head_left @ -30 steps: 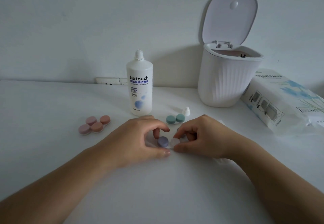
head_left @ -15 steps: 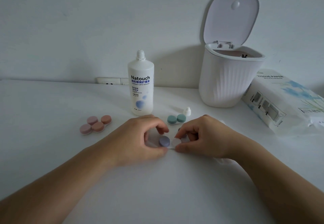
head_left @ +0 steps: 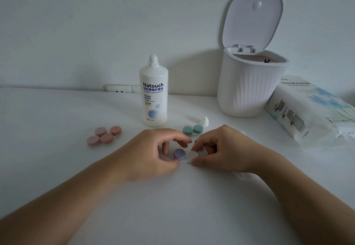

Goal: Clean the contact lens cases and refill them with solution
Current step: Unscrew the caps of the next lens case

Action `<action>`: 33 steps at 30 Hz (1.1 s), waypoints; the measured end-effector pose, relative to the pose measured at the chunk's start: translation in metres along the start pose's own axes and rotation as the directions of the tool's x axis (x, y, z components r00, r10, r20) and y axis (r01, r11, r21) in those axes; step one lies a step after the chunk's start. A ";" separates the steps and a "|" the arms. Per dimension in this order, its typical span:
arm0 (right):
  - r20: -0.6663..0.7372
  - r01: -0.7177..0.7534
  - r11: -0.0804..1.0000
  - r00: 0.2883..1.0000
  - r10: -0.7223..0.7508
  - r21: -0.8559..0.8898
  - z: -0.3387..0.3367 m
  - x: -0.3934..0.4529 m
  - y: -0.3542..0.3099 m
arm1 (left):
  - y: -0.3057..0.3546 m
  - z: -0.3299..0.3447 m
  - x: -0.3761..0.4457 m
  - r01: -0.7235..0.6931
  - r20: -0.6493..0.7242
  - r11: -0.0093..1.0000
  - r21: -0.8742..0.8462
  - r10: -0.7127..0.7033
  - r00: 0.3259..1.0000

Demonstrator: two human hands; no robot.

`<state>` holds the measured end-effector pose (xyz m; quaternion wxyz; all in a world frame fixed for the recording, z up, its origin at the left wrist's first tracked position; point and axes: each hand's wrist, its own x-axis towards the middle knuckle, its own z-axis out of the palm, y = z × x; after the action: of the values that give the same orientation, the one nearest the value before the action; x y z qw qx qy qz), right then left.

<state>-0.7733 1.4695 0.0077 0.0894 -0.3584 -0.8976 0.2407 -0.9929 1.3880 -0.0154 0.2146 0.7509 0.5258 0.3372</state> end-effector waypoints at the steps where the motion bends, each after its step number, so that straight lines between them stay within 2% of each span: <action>1: -0.004 0.000 1.000 1.000 0.000 0.001 0.000 0.000 0.000 | 0.001 0.001 0.000 0.004 -0.004 1.000 -0.011 -0.004 1.000; 6: -0.015 0.000 1.000 1.000 0.000 0.008 0.000 -0.001 0.001 | 0.002 0.000 0.004 0.045 -0.008 0.999 0.012 -0.045 0.999; 12: -0.013 -0.004 1.000 1.000 0.004 -0.002 -0.001 -0.001 0.000 | 0.001 -0.002 0.001 0.059 0.037 0.997 -0.047 -0.057 0.998; 21: -0.013 -0.002 1.000 1.000 0.002 -0.001 -0.001 -0.001 -0.001 | -0.004 0.001 0.006 0.052 0.002 0.987 -0.155 -0.053 0.999; 25: -0.011 -0.002 1.000 1.000 0.002 -0.003 -0.002 -0.002 -0.001 | -0.007 -0.004 0.009 0.023 -0.094 0.989 -0.149 -0.037 0.995; 29: -0.011 -0.002 1.000 1.000 0.002 -0.009 -0.002 -0.003 -0.001 | -0.009 -0.007 0.012 0.091 -0.236 0.977 -0.194 -0.137 0.962; 33: -0.014 -0.004 1.000 1.000 0.004 0.000 -0.002 -0.003 -0.001 | -0.014 -0.011 0.010 0.205 -0.247 0.978 -0.042 -0.209 0.946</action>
<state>-0.7711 1.4676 0.0095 0.0953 -0.3621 -0.8961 0.2385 -1.0078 1.4020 -0.0144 0.1868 0.6414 0.6218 0.4088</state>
